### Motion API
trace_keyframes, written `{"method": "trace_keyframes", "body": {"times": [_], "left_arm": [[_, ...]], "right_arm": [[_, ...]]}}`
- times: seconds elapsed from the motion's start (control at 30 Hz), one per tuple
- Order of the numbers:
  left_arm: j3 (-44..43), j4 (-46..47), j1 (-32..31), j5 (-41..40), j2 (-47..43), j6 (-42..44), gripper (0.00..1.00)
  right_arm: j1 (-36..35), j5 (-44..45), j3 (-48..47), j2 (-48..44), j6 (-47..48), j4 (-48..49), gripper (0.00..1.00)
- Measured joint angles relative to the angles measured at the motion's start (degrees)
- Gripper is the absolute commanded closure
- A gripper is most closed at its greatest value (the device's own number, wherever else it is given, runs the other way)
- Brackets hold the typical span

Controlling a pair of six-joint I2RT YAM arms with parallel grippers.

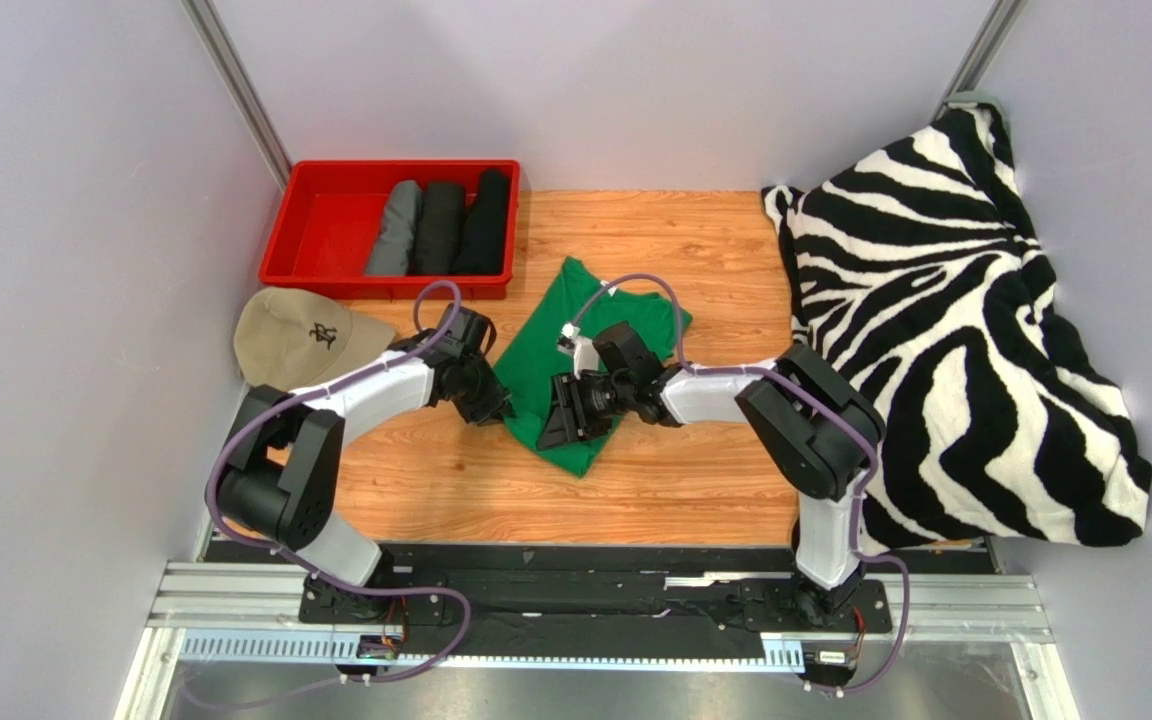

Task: Roll the t-shirts
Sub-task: Roll the T-shirt to the center of the board.

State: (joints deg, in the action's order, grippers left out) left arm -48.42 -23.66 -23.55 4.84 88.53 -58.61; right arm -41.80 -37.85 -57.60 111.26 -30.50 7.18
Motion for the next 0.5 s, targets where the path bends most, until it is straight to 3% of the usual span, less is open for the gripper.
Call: {"method": "trace_keyframes", "body": {"times": [0.13, 0.27, 0.5], "left_arm": [[-2.4, -4.1, -0.1, -0.3, 1.1, 2.1, 0.82], [-3.7, -7.6, 0.0, -0.7, 1.4, 3.9, 0.82], [-4.9, -11.5, 0.0, -0.6, 1.8, 6.3, 0.83]], "right_arm": [[-4.3, 12.6, 2.8, -6.9, 4.3, -4.9, 0.37], [-11.7, 29.3, 4.3, -13.4, 9.0, -9.7, 0.35], [-22.8, 50.3, 3.5, -16.1, 15.8, -13.9, 0.31]]}}
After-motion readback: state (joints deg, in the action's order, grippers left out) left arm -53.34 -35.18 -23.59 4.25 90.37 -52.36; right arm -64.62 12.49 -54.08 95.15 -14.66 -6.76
